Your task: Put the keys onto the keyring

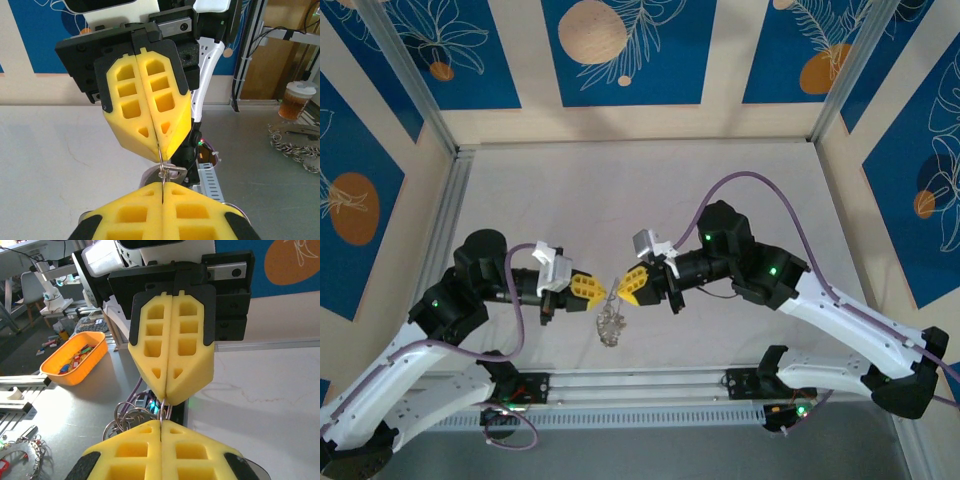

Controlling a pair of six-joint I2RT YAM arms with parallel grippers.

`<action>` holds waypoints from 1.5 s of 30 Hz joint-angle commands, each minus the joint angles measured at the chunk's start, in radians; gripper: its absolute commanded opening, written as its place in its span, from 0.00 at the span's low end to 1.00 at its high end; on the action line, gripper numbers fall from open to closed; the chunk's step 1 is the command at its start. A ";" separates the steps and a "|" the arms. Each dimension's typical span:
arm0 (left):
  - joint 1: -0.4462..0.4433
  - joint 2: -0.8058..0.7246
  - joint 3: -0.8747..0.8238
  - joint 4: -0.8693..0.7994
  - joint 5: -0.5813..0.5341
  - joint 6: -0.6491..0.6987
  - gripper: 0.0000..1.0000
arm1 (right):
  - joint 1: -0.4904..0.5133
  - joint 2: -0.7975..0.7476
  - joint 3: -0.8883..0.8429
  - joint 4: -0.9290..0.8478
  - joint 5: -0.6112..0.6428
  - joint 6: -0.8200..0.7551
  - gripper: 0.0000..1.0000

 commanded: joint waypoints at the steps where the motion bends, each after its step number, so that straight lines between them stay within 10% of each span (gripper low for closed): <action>1: 0.008 -0.013 0.008 0.026 -0.015 0.020 0.00 | 0.011 -0.019 0.035 -0.042 -0.006 -0.014 0.00; 45: 0.006 0.021 0.024 -0.010 0.004 0.037 0.00 | 0.112 0.108 0.310 -0.506 0.329 -0.197 0.00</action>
